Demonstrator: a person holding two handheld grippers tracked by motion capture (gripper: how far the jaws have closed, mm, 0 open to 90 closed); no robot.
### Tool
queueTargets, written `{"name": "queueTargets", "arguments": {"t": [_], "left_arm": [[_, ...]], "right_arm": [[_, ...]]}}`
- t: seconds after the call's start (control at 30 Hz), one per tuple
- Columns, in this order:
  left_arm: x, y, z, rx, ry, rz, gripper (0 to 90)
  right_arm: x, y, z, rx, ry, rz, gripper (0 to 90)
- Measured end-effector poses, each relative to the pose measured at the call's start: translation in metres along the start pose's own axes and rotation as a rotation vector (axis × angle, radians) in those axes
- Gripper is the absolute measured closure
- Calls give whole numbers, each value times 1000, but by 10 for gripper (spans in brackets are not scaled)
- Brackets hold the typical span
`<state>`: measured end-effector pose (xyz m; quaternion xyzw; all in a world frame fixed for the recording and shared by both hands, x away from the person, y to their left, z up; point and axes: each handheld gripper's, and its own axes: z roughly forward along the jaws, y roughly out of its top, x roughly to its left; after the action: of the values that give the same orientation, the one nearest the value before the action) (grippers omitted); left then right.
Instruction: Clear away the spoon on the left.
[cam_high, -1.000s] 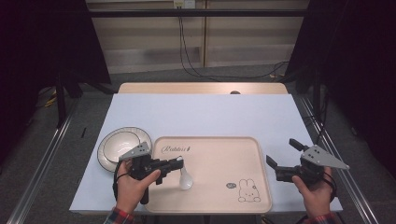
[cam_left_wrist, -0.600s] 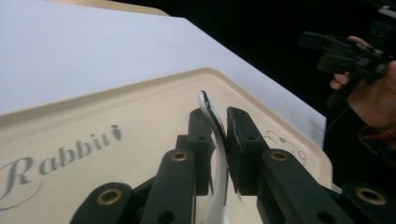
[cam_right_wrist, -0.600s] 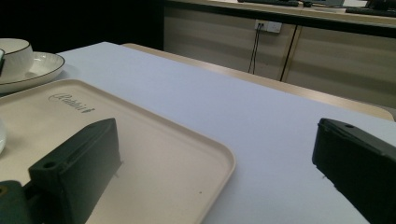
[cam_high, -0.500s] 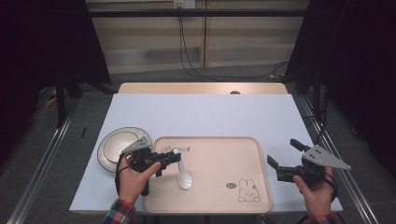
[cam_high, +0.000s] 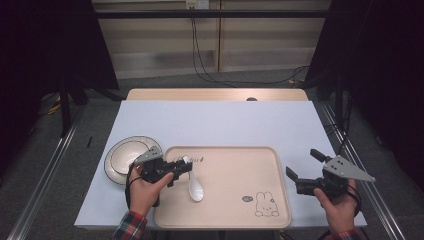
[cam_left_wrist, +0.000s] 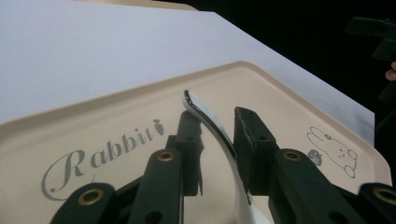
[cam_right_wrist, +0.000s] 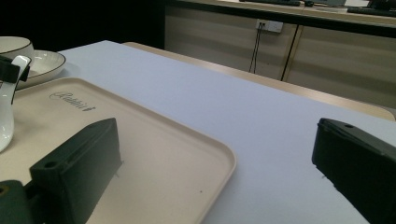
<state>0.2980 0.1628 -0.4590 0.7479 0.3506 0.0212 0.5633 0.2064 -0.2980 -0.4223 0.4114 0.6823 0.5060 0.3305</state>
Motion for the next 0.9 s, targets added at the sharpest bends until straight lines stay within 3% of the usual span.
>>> {"name": "queueTargets", "arguments": {"t": [0.1,0.33,0.9], "left_arm": [[1,-1,1,15,22,19,710],[3,-3,3,28,58,15,686],[4,-6,7,58,95,38,636]], "right_arm": [[0,0,0,3,2,-1,10],[1,0,1,-1,16,-12,12],[3,1,2,1,31,-22,15]]}}
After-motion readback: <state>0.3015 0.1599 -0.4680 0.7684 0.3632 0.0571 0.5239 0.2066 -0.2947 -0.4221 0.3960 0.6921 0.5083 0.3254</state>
